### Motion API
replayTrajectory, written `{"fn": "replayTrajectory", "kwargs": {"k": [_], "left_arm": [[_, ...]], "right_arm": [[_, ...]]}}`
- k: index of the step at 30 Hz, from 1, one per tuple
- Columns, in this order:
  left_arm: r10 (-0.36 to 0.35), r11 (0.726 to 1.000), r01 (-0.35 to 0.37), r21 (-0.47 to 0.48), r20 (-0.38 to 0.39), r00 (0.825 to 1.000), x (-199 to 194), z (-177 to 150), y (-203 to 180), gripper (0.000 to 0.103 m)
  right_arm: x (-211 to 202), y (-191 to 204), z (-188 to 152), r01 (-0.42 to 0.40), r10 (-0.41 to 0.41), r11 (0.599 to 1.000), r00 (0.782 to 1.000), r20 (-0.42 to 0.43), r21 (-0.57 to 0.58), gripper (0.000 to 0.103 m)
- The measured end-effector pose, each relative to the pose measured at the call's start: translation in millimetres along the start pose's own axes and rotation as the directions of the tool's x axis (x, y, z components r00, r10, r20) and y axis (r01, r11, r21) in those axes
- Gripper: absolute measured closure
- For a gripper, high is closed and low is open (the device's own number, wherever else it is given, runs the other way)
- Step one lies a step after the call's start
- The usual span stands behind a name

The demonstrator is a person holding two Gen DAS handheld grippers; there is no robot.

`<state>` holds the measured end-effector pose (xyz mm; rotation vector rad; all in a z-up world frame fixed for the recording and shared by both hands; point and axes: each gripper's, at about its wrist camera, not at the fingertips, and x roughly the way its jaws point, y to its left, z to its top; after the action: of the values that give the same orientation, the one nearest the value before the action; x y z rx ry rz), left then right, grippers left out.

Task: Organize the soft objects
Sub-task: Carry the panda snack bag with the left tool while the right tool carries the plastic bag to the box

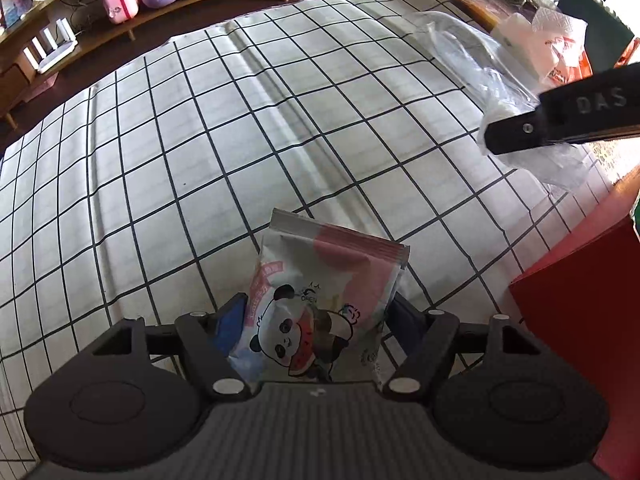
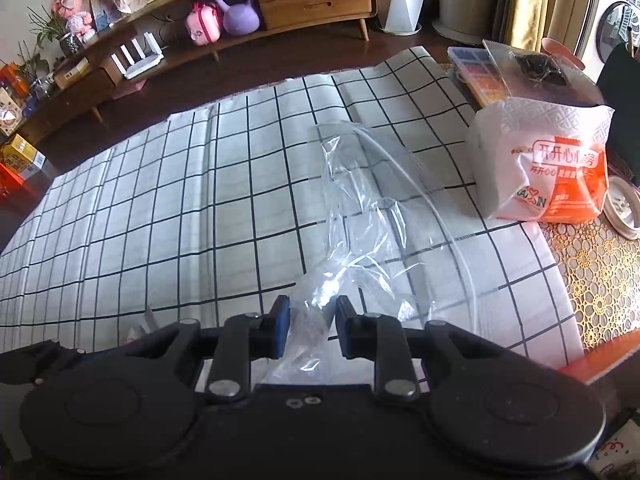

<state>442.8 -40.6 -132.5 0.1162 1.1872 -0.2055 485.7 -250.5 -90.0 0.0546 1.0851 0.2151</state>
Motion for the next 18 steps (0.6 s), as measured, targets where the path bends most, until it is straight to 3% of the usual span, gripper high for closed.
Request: {"fn": "replayTrajectory", "kwargs": {"k": [11,18], "left_arm": [[-0.018,0.998,0.020,-0.056,0.047,0.999,-34.3,-0.3,3.1,0.030],[-0.018,0.998,0.024,-0.064,0.085,0.996,-73.4,-4.8,-6.2,0.030]], "right_arm": [[-54.9,-6.0,-6.3,-0.042,0.044,0.999,0.997,0.068,-0.020,0.080],[-101.2,-11.3,-27.2,-0.052,0.058,0.997,0.993,0.101,-0.061,0.080]]}}
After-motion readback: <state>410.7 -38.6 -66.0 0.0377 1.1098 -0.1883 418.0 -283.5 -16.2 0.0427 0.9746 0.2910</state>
